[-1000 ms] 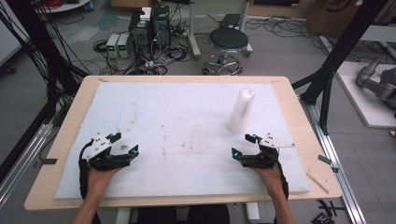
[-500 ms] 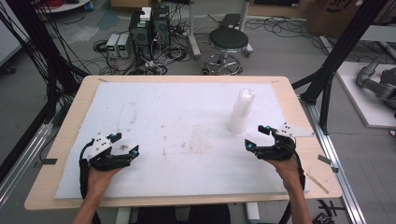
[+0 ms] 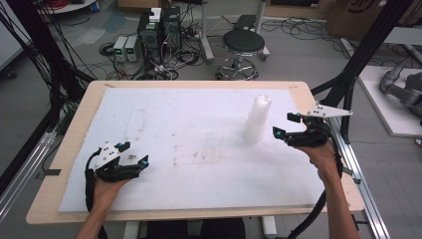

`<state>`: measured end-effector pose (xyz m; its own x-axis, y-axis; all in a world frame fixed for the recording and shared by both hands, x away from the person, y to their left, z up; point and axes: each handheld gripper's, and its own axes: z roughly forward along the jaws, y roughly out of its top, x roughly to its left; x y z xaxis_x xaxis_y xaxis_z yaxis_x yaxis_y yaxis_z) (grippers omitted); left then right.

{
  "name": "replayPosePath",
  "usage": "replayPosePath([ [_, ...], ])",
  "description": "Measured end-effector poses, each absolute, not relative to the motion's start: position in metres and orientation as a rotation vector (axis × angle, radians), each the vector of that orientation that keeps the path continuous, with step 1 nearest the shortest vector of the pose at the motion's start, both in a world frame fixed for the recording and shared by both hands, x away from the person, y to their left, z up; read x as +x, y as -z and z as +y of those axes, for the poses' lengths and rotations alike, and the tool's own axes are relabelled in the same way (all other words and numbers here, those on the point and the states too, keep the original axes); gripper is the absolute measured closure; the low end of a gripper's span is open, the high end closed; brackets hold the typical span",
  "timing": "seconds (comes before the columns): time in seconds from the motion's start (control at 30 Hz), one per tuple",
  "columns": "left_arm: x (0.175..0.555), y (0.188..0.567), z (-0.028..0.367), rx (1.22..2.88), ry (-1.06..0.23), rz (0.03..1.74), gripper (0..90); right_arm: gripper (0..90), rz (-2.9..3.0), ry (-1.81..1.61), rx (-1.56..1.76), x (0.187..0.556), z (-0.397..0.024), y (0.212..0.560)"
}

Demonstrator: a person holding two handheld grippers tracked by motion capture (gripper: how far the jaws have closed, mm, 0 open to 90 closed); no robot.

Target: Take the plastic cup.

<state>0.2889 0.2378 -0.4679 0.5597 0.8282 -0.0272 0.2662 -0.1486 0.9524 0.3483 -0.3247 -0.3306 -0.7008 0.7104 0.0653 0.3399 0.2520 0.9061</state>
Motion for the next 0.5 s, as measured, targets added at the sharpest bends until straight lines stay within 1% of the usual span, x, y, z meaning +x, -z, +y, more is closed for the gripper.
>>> replayPosePath([
  [0.2, 0.289, 0.468, 0.238, 1.699, -0.640, 0.919, 14.5, 14.2, 2.242, -1.371, 0.952, 0.369, -0.318, 0.311],
  [0.5, 0.289, 0.468, 0.236, 1.715, -0.641, 0.919, 14.5, 14.2, 2.286, -1.322, 0.959, 0.389, -0.315, 0.305],
])
